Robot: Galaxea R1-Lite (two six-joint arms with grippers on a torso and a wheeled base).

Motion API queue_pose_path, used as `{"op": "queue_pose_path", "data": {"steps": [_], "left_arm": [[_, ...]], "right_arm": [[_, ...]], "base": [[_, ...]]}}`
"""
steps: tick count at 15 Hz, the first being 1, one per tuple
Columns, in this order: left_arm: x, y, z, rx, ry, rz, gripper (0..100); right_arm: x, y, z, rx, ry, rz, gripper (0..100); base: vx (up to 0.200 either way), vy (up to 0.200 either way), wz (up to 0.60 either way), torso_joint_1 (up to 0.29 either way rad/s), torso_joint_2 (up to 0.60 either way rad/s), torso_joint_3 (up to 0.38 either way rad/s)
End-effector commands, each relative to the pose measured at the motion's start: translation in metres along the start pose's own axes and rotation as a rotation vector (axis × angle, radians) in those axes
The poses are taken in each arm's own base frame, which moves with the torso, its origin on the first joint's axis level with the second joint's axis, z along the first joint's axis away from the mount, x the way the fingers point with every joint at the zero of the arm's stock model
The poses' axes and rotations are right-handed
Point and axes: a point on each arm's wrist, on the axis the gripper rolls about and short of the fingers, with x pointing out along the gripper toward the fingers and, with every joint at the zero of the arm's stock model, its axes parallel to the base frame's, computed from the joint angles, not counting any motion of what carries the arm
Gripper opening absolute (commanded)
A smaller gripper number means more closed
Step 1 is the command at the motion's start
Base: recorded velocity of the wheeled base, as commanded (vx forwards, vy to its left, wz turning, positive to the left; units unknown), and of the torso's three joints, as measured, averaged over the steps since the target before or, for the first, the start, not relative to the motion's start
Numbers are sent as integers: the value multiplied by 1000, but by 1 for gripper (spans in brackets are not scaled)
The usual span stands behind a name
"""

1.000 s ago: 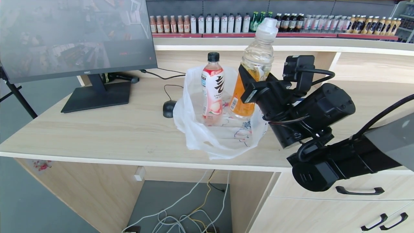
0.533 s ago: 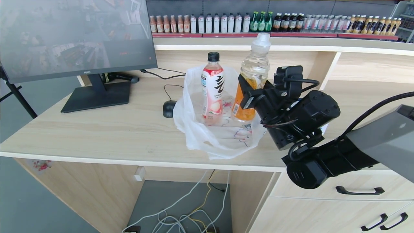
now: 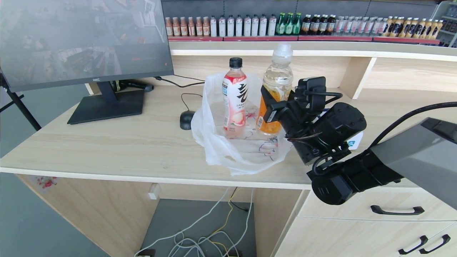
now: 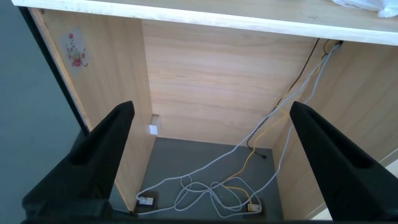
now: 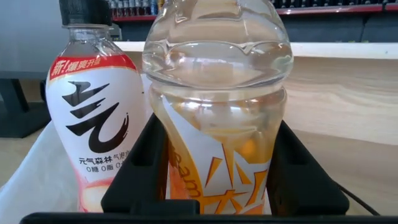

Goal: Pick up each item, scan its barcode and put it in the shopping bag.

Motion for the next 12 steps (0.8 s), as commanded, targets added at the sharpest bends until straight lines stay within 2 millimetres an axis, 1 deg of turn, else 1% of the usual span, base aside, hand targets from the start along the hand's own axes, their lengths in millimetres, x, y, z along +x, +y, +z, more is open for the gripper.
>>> {"op": "queue_pose_path", "data": {"steps": [1,6,12], "left_arm": [[0,0,0,0,-1,1,100],[0,0,0,0,-1,1,100],[0,0,0,0,-1,1,100]], "right_arm": [[0,1,-6,-3,12,4,0],[-2,4,-19,-5,41,10,0],[-3,5,-21,0,48,13,0]], "base": [[0,0,0,0,0,0],[0,0,0,0,0,0],[0,0,0,0,0,0]]}}
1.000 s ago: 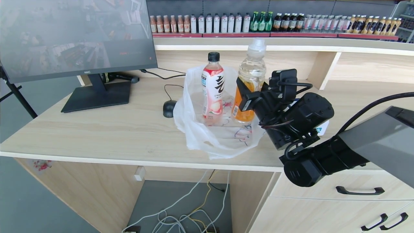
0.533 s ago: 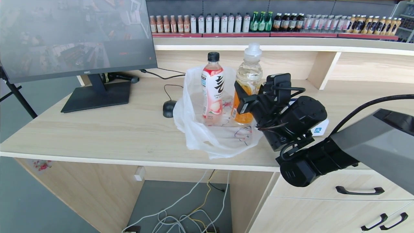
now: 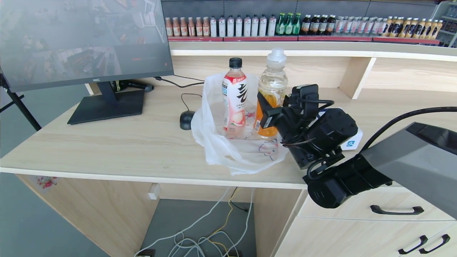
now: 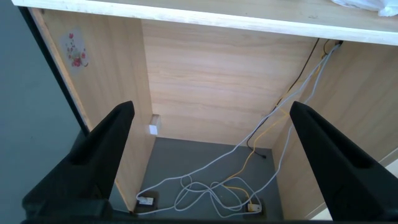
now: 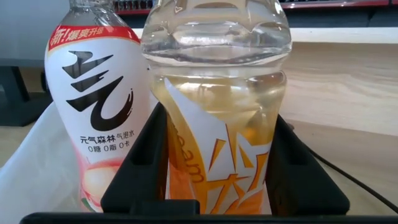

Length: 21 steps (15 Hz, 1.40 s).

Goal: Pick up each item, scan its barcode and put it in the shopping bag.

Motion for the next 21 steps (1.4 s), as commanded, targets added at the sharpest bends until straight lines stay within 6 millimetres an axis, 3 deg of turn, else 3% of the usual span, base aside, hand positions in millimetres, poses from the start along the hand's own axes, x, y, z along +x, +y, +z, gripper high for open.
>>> {"op": "queue_pose_path", "data": {"steps": [1,15,16,21], "left_arm": [[0,0,0,0,-1,0,100],[0,0,0,0,-1,0,100],[0,0,0,0,-1,0,100],[0,0,0,0,-1,0,100]], "right_arm": [[0,1,-3,1,8,3,0],[-6,-1,-5,4,34,3,0],[-6,-1,-5,5,32,2,100],[-5,-1,14,14,-8,2,100]], "base": [[0,0,0,0,0,0],[0,0,0,0,0,0],[0,0,0,0,0,0],[0,0,0,0,0,0]]}}
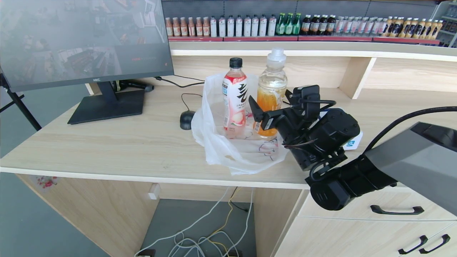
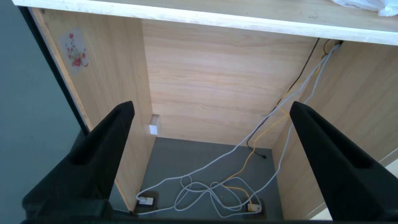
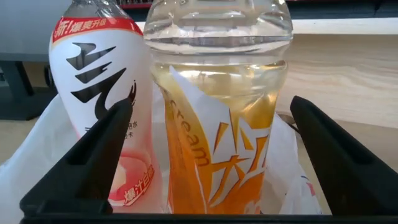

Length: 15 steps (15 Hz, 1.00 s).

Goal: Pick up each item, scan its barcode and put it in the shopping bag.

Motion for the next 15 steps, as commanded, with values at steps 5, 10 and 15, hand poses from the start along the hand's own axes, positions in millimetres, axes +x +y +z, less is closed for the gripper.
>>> {"op": "queue_pose_path", "data": {"steps": [5,10,15], "left_arm": [[0,0,0,0,-1,1,100],[0,0,0,0,-1,1,100],[0,0,0,0,-1,1,100]], "right_arm": [[-12,2,35,14,-35,14,100],[-34,-7,91,28,-111,8,100],[-85,-29,168,47,-239,-14,100]], "base": [[0,0,0,0,0,0],[0,0,0,0,0,0],[0,0,0,0,0,0]]}}
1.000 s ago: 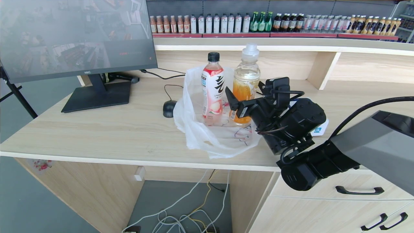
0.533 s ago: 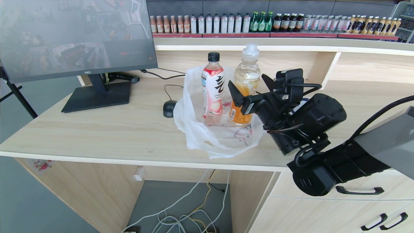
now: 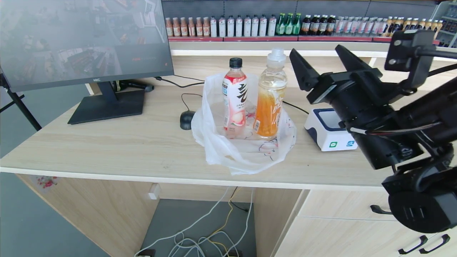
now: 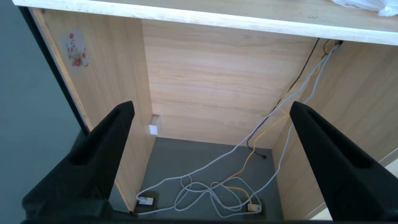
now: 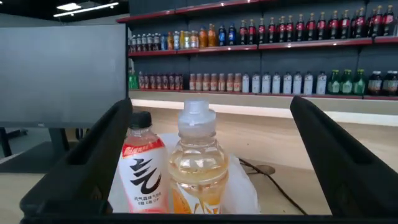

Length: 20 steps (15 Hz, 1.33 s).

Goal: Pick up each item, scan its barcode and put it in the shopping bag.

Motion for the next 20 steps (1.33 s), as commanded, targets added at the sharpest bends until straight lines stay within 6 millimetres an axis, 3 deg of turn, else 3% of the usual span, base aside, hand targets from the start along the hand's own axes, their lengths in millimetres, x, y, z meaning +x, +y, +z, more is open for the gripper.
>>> {"op": "queue_pose_path", "data": {"steps": [1,4,7,10,14,20], "left_arm": [[0,0,0,0,-1,1,100],[0,0,0,0,-1,1,100],[0,0,0,0,-1,1,100],[0,0,0,0,-1,1,100],[0,0,0,0,-1,1,100],[0,0,0,0,-1,1,100]], "right_arm": [[-33,-15,60,12,-99,-18,100],[-93,-30,92,3,-105,-28,100],[-153,-41,102,-11,-82,-34,100],[-218,-48,91,-11,-9,-18,100],[-245,-50,91,-18,96,43,100],[-343,-58,55,-134,469,148,100]], "base": [[0,0,0,0,0,0],[0,0,0,0,0,0],[0,0,0,0,0,0],[0,0,0,0,0,0],[0,0,0,0,0,0],[0,0,0,0,0,0]]}}
